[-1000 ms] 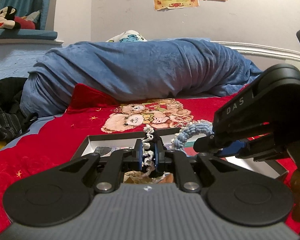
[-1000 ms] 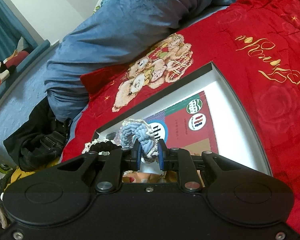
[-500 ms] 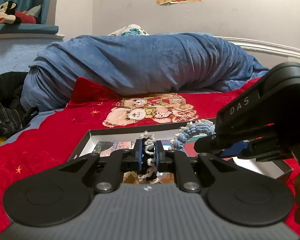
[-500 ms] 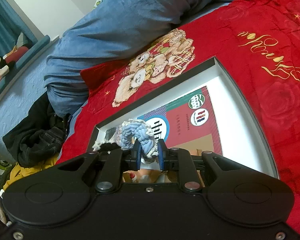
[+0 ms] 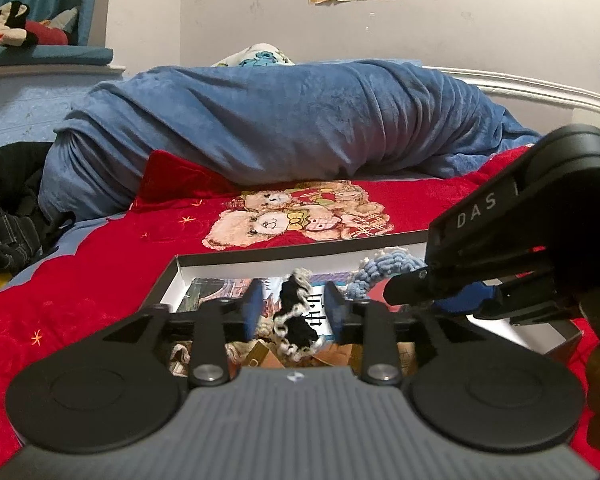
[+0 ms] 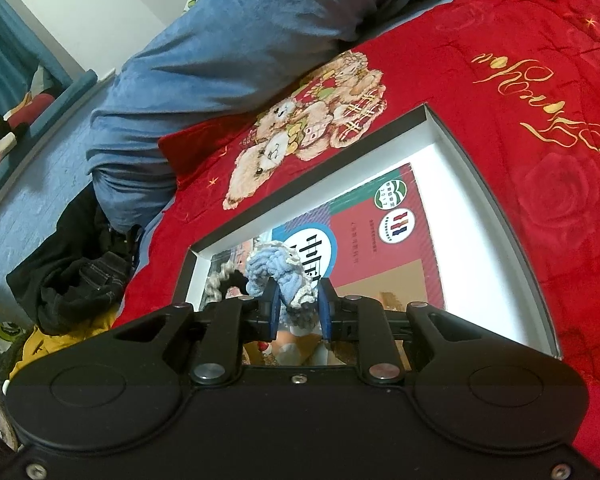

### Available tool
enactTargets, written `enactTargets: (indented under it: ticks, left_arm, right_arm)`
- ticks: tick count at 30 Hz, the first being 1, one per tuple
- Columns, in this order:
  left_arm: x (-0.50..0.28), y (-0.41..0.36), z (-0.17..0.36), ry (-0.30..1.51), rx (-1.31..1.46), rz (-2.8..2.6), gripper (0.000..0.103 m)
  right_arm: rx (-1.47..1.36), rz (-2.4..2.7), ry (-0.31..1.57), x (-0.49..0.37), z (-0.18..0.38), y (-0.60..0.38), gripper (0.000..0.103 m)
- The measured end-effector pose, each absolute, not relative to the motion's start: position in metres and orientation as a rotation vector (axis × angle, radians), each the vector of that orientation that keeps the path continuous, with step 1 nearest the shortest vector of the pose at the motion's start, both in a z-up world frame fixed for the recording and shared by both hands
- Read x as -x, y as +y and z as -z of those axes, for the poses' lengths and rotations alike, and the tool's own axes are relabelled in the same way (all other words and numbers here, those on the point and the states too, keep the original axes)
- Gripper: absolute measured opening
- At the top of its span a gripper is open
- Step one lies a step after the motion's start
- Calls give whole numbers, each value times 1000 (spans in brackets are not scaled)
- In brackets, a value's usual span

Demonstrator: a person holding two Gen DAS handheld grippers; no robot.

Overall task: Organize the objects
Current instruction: 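Open both grippers to drop the scrunchies into the box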

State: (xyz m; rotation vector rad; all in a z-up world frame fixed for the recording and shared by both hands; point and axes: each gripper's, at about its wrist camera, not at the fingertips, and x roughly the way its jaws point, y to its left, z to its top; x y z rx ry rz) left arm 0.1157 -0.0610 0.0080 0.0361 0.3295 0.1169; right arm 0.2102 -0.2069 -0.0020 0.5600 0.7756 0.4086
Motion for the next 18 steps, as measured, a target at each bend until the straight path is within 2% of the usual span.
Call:
enactTargets:
  ticks: [2, 4, 6, 10, 13, 15, 18]
  left_arm:
    - [-115, -60, -9, 327, -38, -115, 63]
    - [-114, -60, -9, 320, -50, -125, 75]
    - [-111, -60, -11, 303, -58, -129, 82]
    - [-108, -61, -14, 285, -56, -140, 85]
    - [-107, -58, -15, 285, -49, -154, 86]
    - [-107, -55, -17, 287, -37, -153, 87]
    - [-105, -52, -19, 284, -17, -154, 88]
  right_arm:
    - [-564, -414, 780, -210, 2, -207, 23]
    - [-571, -420, 780, -210, 2, -208, 30]
    - [-585, -427, 776, -210, 1, -209, 46]
    - [-582, -436, 771, -208, -2, -208, 51]
    - [-580, -436, 764, -205, -5, -208, 64]
    - [-586, -440, 752, -203, -8, -209, 77]
    - [-598, -468, 731, -198, -13, -210, 82]
